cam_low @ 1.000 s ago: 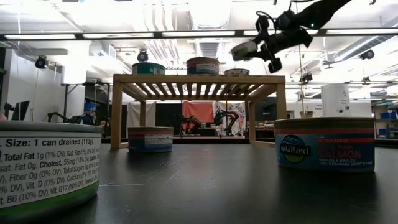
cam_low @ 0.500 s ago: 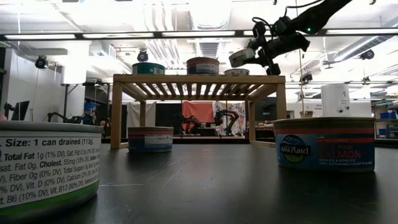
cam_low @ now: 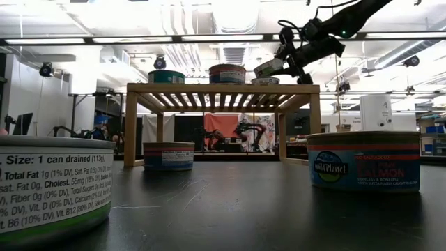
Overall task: Stack canned seafood by type on shelf
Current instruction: Stack the green white tuna can on top of the green white tuna can on the shelf
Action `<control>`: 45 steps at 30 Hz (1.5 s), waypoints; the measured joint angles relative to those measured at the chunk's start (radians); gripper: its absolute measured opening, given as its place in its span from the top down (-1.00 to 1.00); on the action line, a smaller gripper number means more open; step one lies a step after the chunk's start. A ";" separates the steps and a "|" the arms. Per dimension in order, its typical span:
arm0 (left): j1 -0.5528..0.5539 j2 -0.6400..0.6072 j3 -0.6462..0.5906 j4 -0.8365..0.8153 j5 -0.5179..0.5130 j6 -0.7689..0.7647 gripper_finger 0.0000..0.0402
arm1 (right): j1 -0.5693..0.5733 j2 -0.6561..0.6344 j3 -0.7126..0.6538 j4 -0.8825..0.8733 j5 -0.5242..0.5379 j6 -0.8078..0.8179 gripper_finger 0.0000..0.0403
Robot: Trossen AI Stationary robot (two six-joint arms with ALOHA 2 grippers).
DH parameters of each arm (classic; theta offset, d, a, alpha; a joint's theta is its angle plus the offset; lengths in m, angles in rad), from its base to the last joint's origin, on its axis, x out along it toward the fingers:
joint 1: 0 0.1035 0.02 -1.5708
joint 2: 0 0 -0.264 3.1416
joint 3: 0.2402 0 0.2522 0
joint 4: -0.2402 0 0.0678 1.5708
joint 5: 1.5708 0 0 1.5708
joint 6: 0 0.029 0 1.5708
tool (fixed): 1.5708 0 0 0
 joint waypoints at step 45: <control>0.000 0.000 0.000 -0.001 0.000 0.000 1.00 | 0.045 -0.002 0.005 -0.033 0.044 -0.021 -0.29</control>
